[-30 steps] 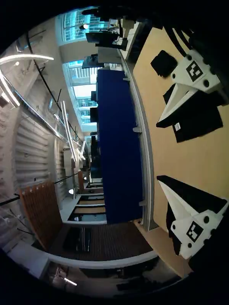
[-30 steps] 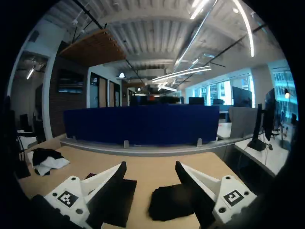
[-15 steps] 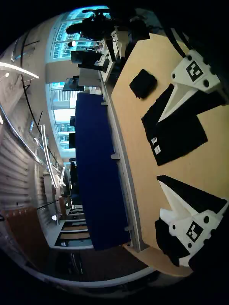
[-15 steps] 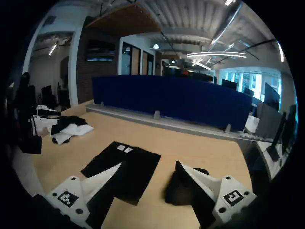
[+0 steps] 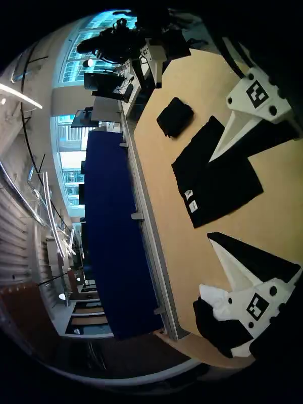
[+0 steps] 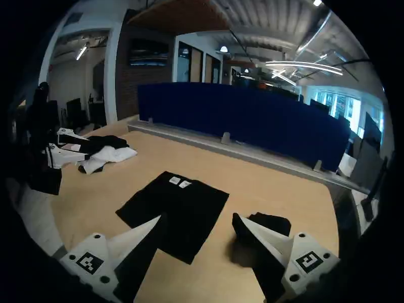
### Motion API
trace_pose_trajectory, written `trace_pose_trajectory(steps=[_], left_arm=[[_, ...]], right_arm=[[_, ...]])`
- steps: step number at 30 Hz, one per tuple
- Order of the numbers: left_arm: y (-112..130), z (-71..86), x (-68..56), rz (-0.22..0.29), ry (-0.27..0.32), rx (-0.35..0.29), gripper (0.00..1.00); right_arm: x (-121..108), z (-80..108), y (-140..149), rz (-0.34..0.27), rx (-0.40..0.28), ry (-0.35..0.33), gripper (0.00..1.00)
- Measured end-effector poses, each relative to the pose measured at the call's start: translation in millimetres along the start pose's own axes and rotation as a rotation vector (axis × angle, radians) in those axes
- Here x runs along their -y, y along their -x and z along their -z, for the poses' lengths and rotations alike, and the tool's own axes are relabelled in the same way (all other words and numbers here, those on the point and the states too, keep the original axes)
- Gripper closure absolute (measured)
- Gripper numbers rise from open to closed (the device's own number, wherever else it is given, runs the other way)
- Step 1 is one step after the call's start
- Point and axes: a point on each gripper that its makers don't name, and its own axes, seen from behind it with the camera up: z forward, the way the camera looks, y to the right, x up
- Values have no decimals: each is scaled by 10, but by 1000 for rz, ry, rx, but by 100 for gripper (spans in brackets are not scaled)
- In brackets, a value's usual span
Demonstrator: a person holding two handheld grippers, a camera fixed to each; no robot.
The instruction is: Fold towel
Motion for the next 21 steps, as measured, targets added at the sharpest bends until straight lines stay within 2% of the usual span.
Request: trace_pose_trajectory(steps=[13,21], left_arm=[[439,-151,-37,-11,22,69,7],[708,-301,-82,-17,46,115,7]], right_arm=[[82,-277,340,6,70,-27,0],[115,-458,566,10,113,-41,0]])
